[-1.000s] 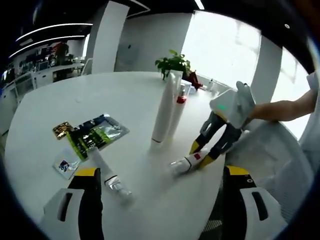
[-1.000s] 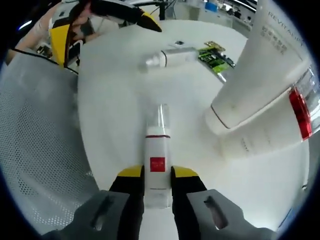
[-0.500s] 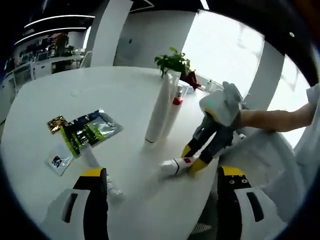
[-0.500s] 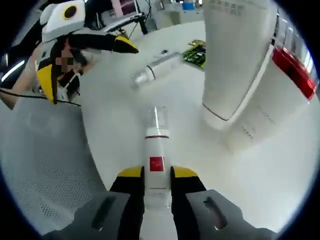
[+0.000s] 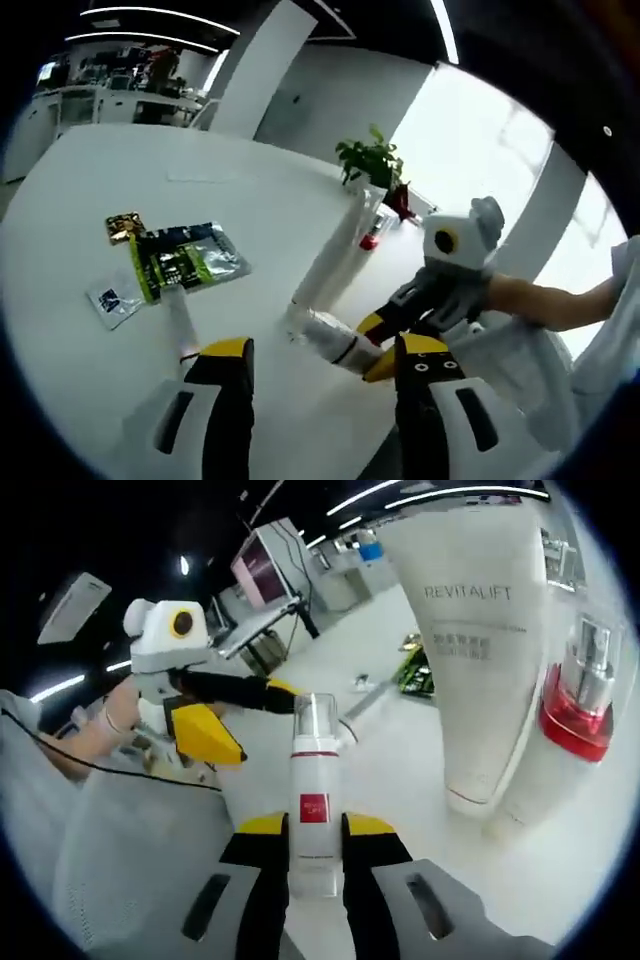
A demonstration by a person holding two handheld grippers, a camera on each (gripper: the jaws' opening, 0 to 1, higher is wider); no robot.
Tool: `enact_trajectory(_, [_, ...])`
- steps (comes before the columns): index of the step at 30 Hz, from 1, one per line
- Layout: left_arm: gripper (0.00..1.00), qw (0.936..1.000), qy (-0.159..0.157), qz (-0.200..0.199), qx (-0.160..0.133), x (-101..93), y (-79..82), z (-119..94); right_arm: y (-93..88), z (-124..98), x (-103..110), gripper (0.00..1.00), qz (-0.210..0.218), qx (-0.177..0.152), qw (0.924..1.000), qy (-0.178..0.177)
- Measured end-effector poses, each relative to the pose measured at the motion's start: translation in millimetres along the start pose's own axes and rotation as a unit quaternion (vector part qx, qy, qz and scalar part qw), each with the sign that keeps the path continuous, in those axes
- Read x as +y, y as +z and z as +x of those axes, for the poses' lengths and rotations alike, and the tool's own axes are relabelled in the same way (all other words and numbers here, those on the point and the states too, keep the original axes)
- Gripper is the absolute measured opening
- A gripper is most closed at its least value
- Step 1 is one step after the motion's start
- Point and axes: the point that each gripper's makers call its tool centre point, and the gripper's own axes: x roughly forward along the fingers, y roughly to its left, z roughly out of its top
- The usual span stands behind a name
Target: Arrange the skincare products in the storage area until every visible bottle or jar stands upright without overlapping.
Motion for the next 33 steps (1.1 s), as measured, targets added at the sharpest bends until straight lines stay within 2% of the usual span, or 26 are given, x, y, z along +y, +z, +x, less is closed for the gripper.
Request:
enact_trajectory(4, [0.4, 0.9996, -0.013, -0.021, 0.01, -9.3, -3.8, 6.1, 11.4, -3.0, 8.2, 0.19, -0.012, -0.027, 0.9996, -0.004])
enact_trajectory(6, [0.37, 0.9985, -0.023, -0.049, 0.009, -12.1, -3.3, 9.1, 15.6, -4.5, 10.0, 0.19, -0.017, -0.038, 0.9991, -0.004])
enact_trajectory(8, [0.38, 0.9968, -0.025, -0.075, 0.007, -11.1, -1.6, 12.4, 18.9, -5.2, 10.8, 0.19, -0.035, -0.042, 0.9984, -0.014])
enact_trajectory(11, [0.34, 0.9961, -0.023, -0.085, 0.002, -14.3, -0.8, 17.2, 23.9, -5.9, 11.6, 0.19, -0.069, -0.046, 0.9961, -0.03])
enact_trajectory(14, [0.32, 0.9945, -0.021, -0.102, -0.01, -13.1, 4.8, 21.1, 26.8, -4.7, 10.8, 0.19, -0.128, -0.032, 0.9898, -0.054])
enact_trajectory(16, [0.31, 0.9938, -0.019, -0.108, -0.015, -13.5, 7.1, 23.1, 27.1, -3.2, 14.6, 0.19, -0.147, -0.029, 0.9869, -0.06])
enact_trajectory(19, [0.31, 0.9934, -0.016, -0.112, -0.017, -14.9, 8.5, 28.4, 26.4, -3.0, 17.5, 0.19, -0.154, -0.026, 0.9854, -0.069])
enact_trajectory(22, [0.31, 0.9929, -0.011, -0.117, -0.014, -13.6, 7.8, 34.6, 26.6, -4.4, 7.2, 0.19, -0.176, -0.016, 0.9793, -0.098])
enact_trajectory(24, [0.3, 0.9928, -0.011, -0.118, -0.015, -13.6, 8.4, 38.0, 24.5, -5.2, 4.7, 0.19, -0.181, -0.012, 0.9781, -0.103])
enact_trajectory(26, [0.21, 0.9911, -0.001, -0.131, -0.02, -11.7, 10.0, 39.8, 24.2, -6.8, 2.3, 0.19, -0.188, -0.007, 0.9757, -0.111])
enact_trajectory(27, [0.19, 0.9889, 0.018, -0.145, -0.028, -6.1, 10.9, 39.7, 25.7, -5.8, 4.4, 0.19, -0.199, -0.012, 0.9738, -0.109])
enact_trajectory(28, [0.18, 0.9879, 0.013, -0.151, -0.033, -7.9, 12.7, 41.2, 25.5, -6.1, 3.4, 0.19, -0.204, -0.006, 0.9719, -0.117])
enact_trajectory(29, [0.18, 0.9882, 0.006, -0.151, -0.024, -9.6, 9.3, 42.2, 24.3, -6.7, 1.0, 0.2, -0.215, 0.003, 0.9692, -0.121])
enact_trajectory(33, [0.17, 0.9893, 0.005, -0.144, -0.023, -14.5, 6.2, 42.4, 20.6, -6.0, 2.6, 0.2, -0.207, 0.003, 0.9714, -0.116])
